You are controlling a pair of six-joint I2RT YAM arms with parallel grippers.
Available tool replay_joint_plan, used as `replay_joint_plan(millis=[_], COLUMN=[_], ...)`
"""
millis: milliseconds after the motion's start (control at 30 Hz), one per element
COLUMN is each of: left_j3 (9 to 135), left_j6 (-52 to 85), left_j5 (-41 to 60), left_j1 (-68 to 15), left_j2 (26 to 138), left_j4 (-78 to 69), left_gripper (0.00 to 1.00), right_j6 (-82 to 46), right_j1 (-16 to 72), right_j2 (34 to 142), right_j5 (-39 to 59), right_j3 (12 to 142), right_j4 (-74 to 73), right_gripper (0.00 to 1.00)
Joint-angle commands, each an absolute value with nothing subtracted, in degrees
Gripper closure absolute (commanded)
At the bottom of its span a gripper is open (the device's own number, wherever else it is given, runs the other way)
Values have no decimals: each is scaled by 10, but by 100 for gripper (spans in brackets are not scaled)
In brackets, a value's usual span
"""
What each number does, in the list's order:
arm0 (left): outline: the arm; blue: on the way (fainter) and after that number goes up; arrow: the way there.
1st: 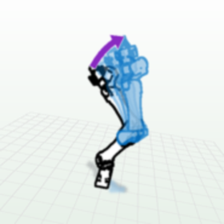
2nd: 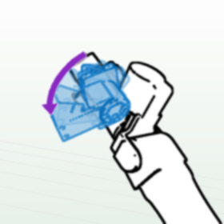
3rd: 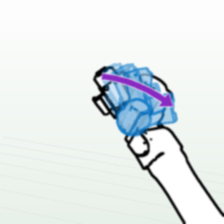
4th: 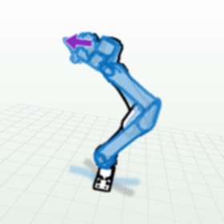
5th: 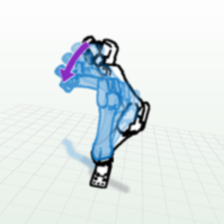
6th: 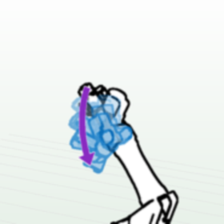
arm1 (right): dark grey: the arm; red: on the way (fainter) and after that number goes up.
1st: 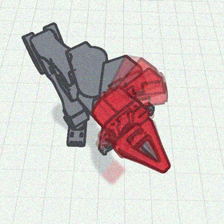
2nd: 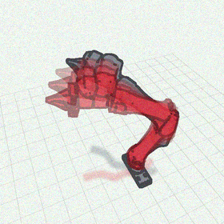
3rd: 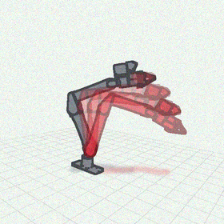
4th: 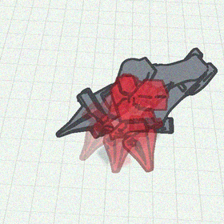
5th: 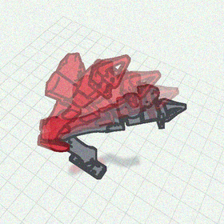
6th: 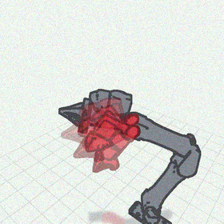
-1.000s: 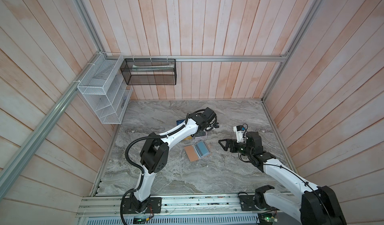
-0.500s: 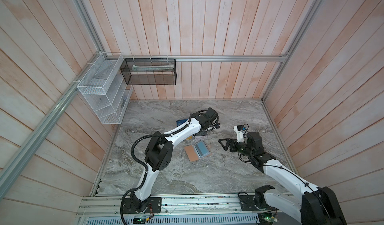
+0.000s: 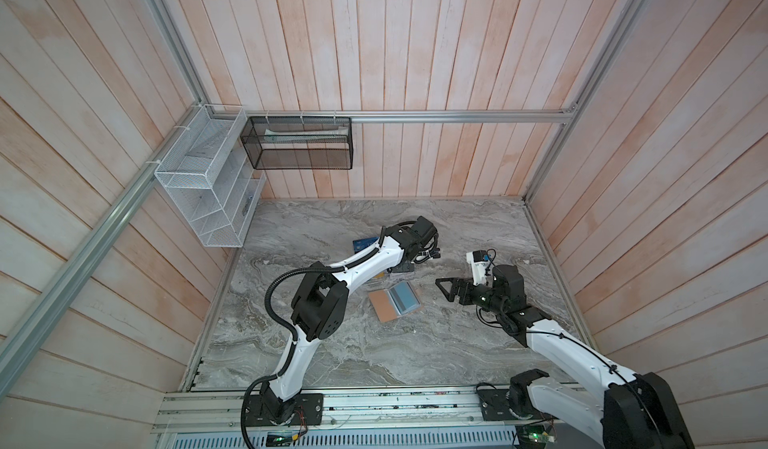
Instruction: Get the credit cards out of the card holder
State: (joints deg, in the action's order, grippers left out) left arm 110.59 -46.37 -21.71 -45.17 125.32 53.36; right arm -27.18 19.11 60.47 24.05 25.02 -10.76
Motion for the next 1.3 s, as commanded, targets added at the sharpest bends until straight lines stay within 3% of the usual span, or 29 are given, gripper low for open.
replay_joint_plan(millis=[0, 1267], left_j3=[1125, 1132], left_j6=[-475, -455], left_j5=[-228, -236], left_j1=[-448, -446], left_j2=[1265, 1266], left_j4=[535, 519], left_gripper=[100, 100], right_j6=[-265, -277], right_j1=[199, 207], right_j2=[597, 595], right_j5=[238, 237], right_j3=[245, 241], right_j4=[-120, -129], right_gripper=[2, 2])
